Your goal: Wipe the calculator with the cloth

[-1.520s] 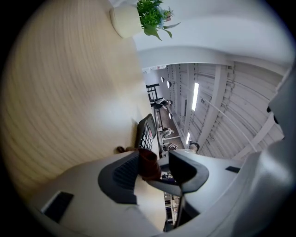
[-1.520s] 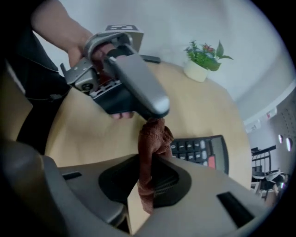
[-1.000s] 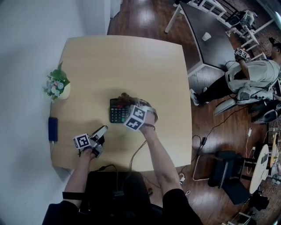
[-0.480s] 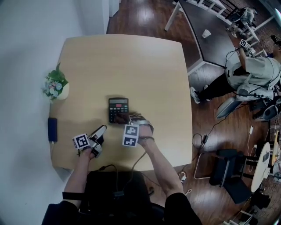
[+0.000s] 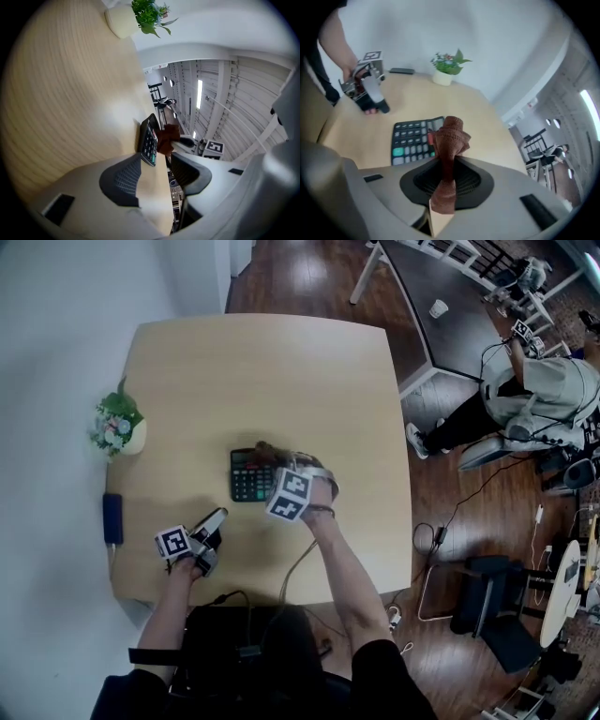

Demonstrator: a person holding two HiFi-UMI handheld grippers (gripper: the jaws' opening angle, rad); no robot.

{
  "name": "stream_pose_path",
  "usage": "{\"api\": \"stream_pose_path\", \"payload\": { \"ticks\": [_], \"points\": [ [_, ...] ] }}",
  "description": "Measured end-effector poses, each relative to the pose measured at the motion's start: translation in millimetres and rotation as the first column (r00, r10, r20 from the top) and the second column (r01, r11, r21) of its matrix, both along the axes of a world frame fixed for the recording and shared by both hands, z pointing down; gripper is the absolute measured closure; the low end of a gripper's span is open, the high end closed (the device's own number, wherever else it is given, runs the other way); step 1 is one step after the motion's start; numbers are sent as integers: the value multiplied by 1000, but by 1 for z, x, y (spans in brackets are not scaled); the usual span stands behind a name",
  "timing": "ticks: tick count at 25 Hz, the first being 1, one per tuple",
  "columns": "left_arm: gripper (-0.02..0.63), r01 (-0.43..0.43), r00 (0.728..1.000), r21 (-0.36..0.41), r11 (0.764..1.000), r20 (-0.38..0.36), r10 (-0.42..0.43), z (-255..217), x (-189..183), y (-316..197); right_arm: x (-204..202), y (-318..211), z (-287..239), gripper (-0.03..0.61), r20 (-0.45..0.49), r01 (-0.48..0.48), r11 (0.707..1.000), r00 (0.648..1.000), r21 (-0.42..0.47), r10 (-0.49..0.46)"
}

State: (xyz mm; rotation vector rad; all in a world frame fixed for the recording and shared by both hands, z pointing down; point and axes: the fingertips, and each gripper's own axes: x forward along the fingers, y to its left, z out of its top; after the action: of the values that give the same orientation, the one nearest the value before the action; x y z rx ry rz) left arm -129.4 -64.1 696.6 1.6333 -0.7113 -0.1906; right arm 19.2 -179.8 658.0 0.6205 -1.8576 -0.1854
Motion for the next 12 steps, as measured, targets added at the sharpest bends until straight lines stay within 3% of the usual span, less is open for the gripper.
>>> {"api": "stream_pose_path", "payload": {
  "ticks": [2, 4, 7, 10, 12],
  "points": [
    [423, 4, 1000, -2, 1000, -19, -5, -4, 3, 1, -7, -26, -4, 512, 1, -9, 998, 1000, 54, 9],
    [423, 12, 1000, -26, 1000, -4, -12, -1, 3, 3, -16, -27, 8, 512, -37, 42, 999, 999, 33, -40],
    [423, 19, 1000, -53, 998, 11, -18, 3, 1, 5, -24, -3, 29, 512, -88, 117, 993, 989, -26, -119],
    [423, 8, 999, -14, 1000, -38, -9, -4, 5, 0, -27, 34, 41, 512, -92, 162, 983, 981, -81, -169],
    [423, 6, 1000, -23, 1000, -6, -6, 1, 0, 2, -26, 62, 47, 511, -107, 194, 975, 973, -108, -205]
  ]
}}
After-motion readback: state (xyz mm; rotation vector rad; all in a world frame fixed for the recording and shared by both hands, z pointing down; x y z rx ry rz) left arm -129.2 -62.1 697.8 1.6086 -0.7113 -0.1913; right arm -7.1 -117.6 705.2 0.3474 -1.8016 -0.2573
